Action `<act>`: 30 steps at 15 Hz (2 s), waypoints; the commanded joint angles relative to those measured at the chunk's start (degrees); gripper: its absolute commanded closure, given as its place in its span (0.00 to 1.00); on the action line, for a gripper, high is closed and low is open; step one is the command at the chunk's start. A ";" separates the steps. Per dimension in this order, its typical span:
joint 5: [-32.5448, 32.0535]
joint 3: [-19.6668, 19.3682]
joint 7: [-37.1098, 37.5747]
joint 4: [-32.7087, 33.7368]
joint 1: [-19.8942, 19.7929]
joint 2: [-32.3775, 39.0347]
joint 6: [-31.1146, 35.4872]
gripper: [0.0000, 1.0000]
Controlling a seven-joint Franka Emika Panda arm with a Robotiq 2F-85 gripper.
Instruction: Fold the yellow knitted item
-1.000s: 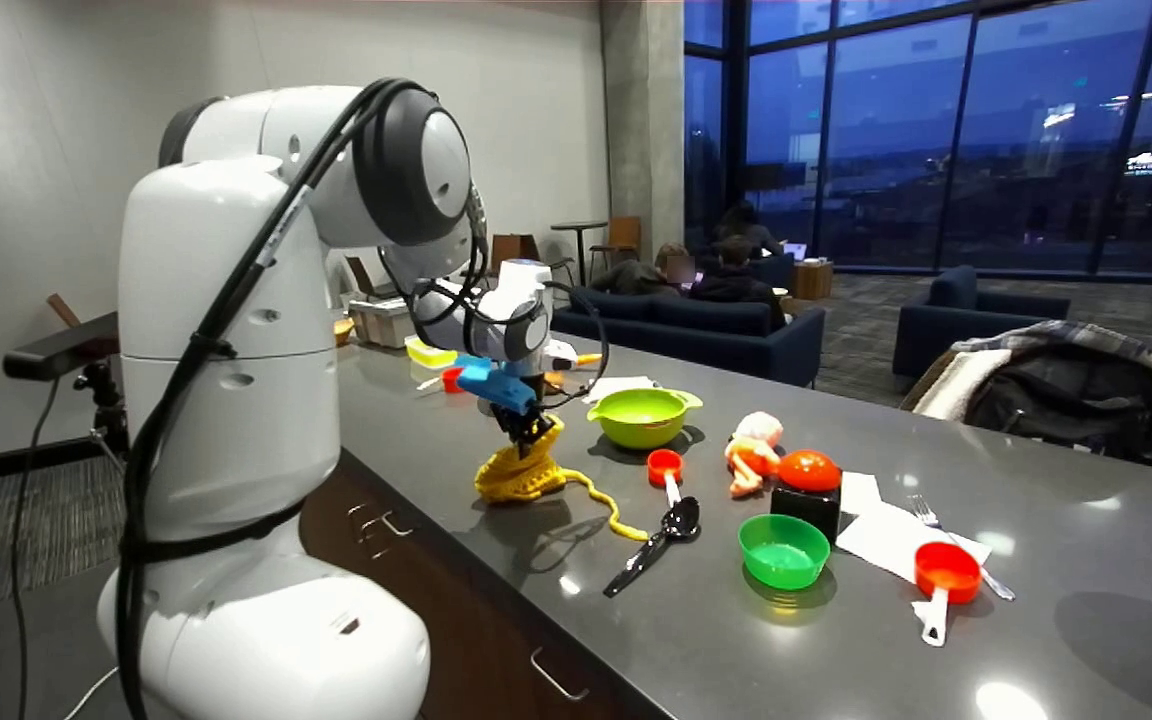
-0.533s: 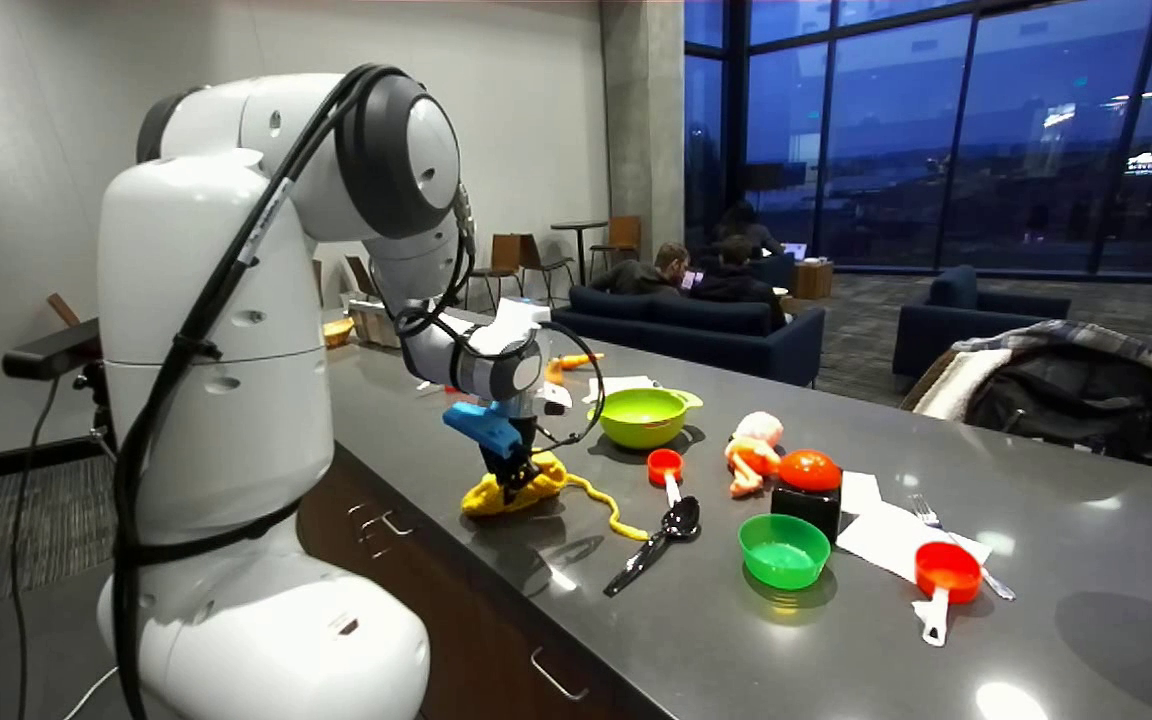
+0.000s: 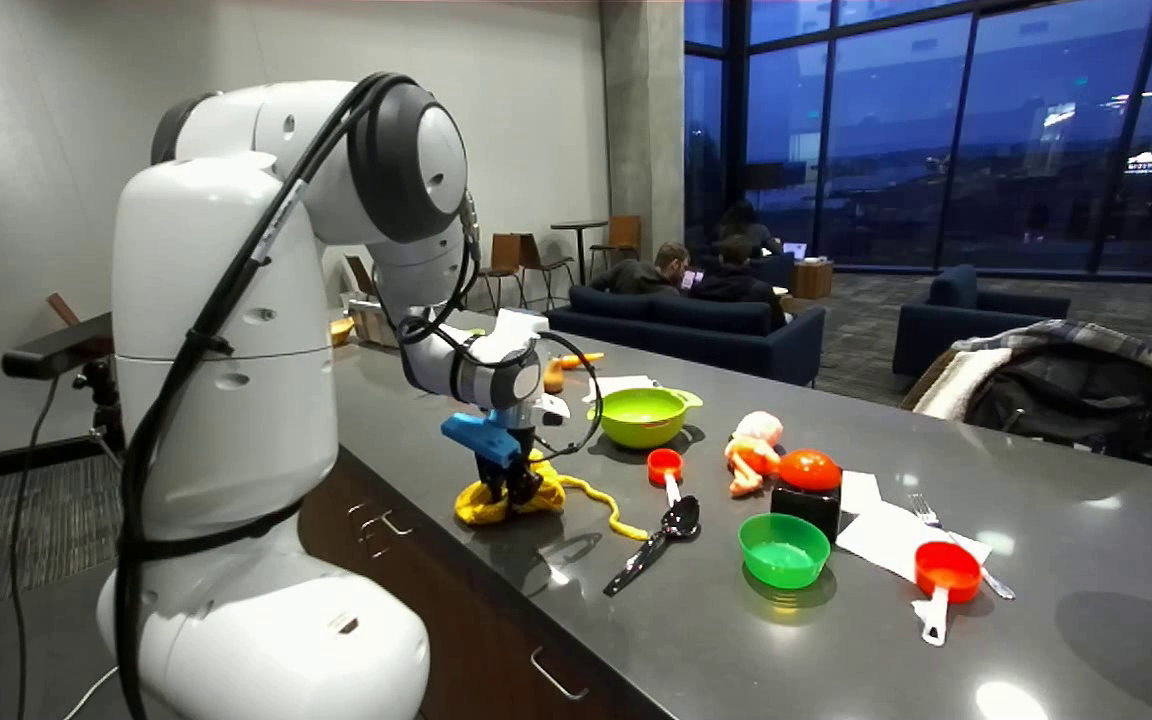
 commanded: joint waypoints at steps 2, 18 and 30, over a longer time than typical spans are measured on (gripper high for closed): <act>-5.27 -0.12 3.32 0.95 0.84 -1.55 -2.66 0.22; -15.37 0.47 4.74 11.11 2.06 0.30 -8.82 0.70; -13.36 0.66 -2.66 16.97 1.87 8.70 -4.63 1.00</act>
